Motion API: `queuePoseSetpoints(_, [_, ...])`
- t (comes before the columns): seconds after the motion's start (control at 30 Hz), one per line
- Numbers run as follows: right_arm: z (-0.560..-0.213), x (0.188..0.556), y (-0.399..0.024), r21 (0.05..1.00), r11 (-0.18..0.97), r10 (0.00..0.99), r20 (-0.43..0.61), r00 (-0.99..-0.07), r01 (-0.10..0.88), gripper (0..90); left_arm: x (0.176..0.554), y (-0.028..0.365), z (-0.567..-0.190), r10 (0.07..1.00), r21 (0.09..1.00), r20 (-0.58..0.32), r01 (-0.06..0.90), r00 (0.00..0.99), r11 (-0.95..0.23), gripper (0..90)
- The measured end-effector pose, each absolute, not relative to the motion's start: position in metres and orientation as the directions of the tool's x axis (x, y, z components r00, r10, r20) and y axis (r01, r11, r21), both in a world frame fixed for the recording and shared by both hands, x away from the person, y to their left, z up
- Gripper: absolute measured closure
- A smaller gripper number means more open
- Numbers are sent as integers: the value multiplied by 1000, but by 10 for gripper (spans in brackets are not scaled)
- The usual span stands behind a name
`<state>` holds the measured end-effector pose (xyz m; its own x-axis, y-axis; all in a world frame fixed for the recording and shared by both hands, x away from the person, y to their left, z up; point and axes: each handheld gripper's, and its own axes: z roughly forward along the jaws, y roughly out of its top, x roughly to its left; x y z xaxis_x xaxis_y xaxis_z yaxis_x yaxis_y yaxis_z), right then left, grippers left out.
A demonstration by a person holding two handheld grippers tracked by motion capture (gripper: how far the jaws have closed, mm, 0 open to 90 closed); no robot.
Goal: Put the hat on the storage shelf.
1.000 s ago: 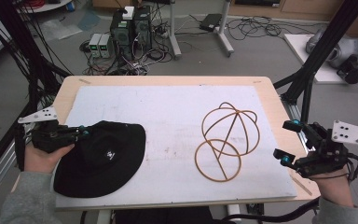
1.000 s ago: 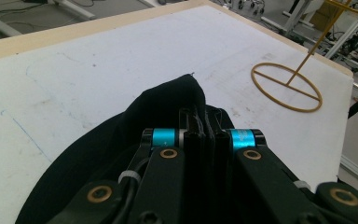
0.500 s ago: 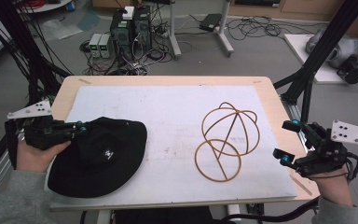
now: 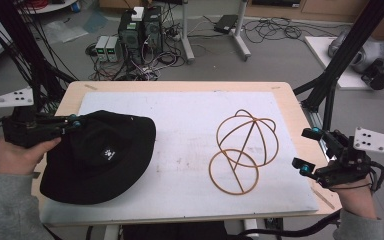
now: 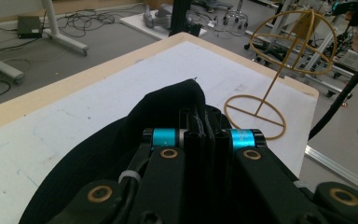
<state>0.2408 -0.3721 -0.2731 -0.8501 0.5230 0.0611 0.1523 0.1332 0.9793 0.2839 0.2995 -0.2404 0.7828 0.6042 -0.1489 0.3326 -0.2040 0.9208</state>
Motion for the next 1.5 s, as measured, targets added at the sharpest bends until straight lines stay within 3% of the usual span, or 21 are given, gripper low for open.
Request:
queuePoseSetpoints(0.8, [-271,244,-381,982,114,538,66,-840,151,31,281,284,-146,586,940,-91,264,805,-217,878])
queuePoseSetpoints(1.5, [-272,243,-381,982,119,531,61,-845,146,31,286,267,-148,559,949,-128,264,819,-170,878])
